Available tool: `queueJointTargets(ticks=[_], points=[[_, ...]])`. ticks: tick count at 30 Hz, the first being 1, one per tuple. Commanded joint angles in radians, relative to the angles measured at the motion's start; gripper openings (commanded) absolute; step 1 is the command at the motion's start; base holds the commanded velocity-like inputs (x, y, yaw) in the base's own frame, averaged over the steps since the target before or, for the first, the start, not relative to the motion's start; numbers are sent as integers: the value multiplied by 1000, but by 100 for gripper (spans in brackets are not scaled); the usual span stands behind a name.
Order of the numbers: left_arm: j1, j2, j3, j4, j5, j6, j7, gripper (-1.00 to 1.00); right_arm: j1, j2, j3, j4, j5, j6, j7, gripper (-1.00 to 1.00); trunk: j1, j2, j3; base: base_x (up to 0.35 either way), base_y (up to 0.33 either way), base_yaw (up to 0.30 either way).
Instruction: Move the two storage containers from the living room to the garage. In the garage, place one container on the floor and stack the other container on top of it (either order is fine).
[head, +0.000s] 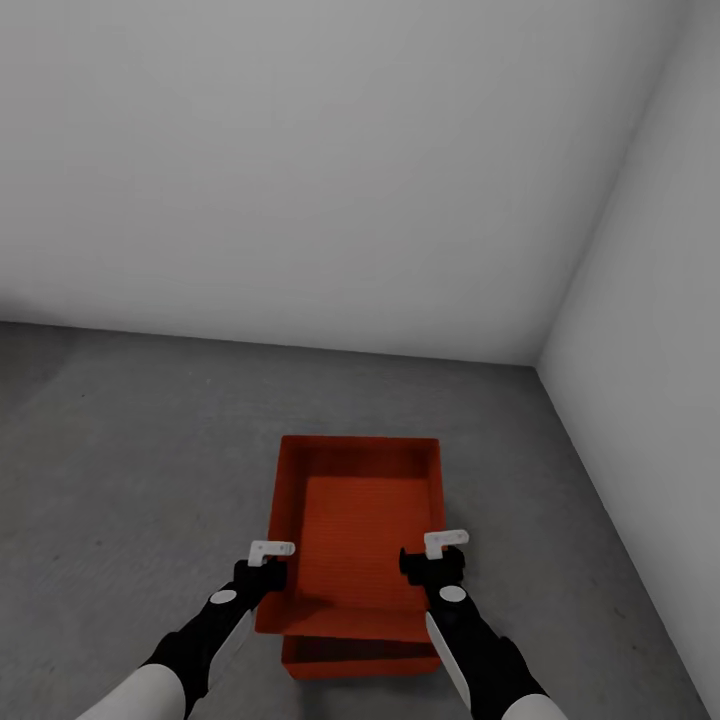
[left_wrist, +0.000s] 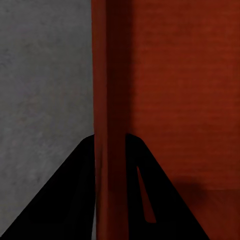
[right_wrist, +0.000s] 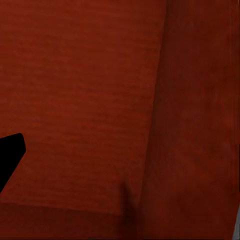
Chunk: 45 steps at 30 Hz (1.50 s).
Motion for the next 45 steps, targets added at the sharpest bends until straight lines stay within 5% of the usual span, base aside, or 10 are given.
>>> queueJointTargets(ticks=[1, 6, 7, 45], points=[[-1, 1, -3, -1, 8, -2, 2, -100, 0, 0, 3, -2, 4, 9, -6, 100, 0, 0, -1, 0, 0, 0], [-1, 1, -3, -1, 8, -2, 2, -100, 0, 0, 3, -2, 4, 8, -7, 100, 0, 0, -1, 0, 0, 0], [-1, 1, -3, -1, 8, -2, 2, 100, 0, 0, 3, -2, 4, 9, -7, 100, 0, 0, -1, 0, 0, 0], [-1, -1, -3, -1, 8, -3, 2, 100, 0, 0, 3, -2, 4, 7, -8, 100, 0, 0, -1, 0, 0, 0]])
